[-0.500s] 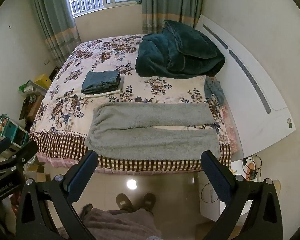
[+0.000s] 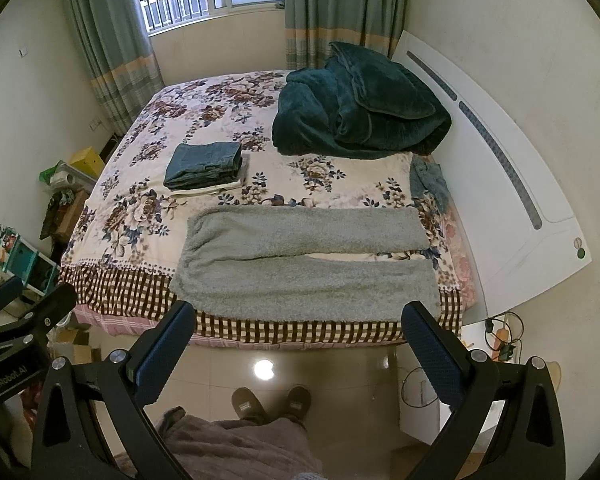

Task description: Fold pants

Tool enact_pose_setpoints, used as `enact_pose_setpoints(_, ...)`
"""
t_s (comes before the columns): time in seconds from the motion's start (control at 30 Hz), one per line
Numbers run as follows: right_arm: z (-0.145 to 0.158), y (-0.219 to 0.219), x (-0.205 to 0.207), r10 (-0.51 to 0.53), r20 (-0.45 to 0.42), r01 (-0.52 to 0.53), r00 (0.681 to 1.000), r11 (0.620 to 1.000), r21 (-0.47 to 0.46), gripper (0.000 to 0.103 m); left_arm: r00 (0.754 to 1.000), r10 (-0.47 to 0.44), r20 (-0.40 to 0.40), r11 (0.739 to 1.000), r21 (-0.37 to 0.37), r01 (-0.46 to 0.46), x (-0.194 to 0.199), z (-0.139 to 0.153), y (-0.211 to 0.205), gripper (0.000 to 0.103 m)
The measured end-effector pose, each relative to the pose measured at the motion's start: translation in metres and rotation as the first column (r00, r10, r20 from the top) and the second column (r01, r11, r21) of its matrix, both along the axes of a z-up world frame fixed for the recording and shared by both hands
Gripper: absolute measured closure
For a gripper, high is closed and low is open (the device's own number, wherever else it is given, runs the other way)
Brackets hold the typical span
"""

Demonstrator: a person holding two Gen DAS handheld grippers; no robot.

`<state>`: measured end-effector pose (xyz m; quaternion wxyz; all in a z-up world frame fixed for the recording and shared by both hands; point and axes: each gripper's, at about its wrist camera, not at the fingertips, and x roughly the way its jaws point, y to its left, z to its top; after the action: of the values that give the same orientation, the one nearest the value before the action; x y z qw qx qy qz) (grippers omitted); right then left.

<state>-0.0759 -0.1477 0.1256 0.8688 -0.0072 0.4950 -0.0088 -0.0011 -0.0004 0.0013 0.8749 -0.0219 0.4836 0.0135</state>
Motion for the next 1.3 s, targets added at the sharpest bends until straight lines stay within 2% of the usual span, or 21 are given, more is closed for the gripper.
enact_pose_setpoints(0.17, 0.003, 0.001, -0.001, 0.002, -0.003, -0.002, 1.0, 1.0, 0.0, 0.0, 1.0, 0.004, -0.015, 1.0, 0.007, -0.004, 0.003, -0.009, 0.003, 0.0)
enact_pose_setpoints(0.4, 0.006, 0.001, -0.003, 0.006, -0.005, -0.006, 1.0, 1.0, -0.003, 0.0, 1.0, 0.007, 0.017, 1.0, -0.002, -0.007, 0.003, -0.011, 0.004, 0.0)
enact_pose_setpoints(0.8, 0.005, 0.002, 0.001, 0.006, -0.006, -0.006, 1.0, 1.0, -0.005, 0.0, 1.0, 0.005, 0.019, 1.0, -0.015, -0.005, 0.01, -0.002, 0.003, 0.0)
enact_pose_setpoints(1.1, -0.006, 0.002, 0.015, 0.005, -0.021, -0.005, 1.0, 1.0, -0.006, 0.0, 1.0, 0.005, 0.019, 1.0, -0.019, -0.005, 0.011, -0.003, 0.001, 0.0)
enact_pose_setpoints(1.3, -0.017, 0.006, 0.025, -0.022, -0.033, 0.022, 0.999, 1.0, -0.013, 0.0, 1.0, -0.01, 0.004, 1.0, -0.027, 0.01, 0.025, -0.011, 0.003, 0.0)
